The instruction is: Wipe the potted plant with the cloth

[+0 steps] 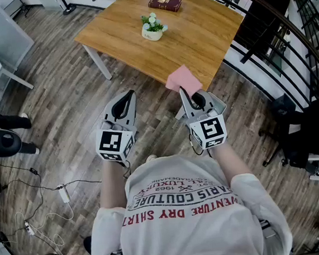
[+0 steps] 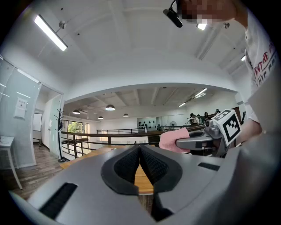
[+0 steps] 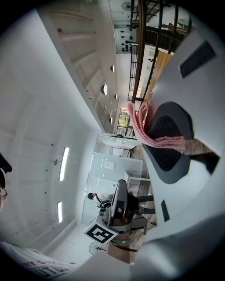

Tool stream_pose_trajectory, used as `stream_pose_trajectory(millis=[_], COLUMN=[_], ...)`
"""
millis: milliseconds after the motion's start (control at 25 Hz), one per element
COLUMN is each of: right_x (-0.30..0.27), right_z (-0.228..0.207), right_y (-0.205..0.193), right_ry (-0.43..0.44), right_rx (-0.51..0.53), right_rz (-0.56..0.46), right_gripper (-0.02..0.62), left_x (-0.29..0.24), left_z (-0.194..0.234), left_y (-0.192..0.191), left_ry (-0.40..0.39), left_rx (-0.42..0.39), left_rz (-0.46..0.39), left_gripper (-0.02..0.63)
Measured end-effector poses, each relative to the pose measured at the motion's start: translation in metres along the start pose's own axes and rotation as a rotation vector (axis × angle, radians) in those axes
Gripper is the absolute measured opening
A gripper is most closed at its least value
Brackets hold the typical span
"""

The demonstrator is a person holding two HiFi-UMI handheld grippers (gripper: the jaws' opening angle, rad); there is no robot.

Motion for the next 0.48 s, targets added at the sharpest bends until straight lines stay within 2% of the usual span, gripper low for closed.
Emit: stream_pose_trajectory(millis=[280, 480], right_x=[-0.01, -0.021], right_z=[0.007, 0.015], right_y=[-0.001, 0.0], right_ry=[-0.012, -0.058], right_rx=[-0.006, -0.018], right_rz=[0.0, 0.007], right_gripper=[0.035, 0.035], left_x=[-0.002, -0.001], left_z=[0.013, 0.03], left_y=[-0.003, -0.008], left_ry=[-0.011, -0.037], left_rx=[0.004, 0.013], left_rz=[-0.01, -0.018], left_gripper=[0.017, 0.017])
Point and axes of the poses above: the fingertips, and each gripper's own axes: x backward along the fingers, z to its left, y out of its top, the point moved 10 cm from there along x, backward along the fingers, and after that the axes turned 6 degrees about -y, right-handed, at the moved point
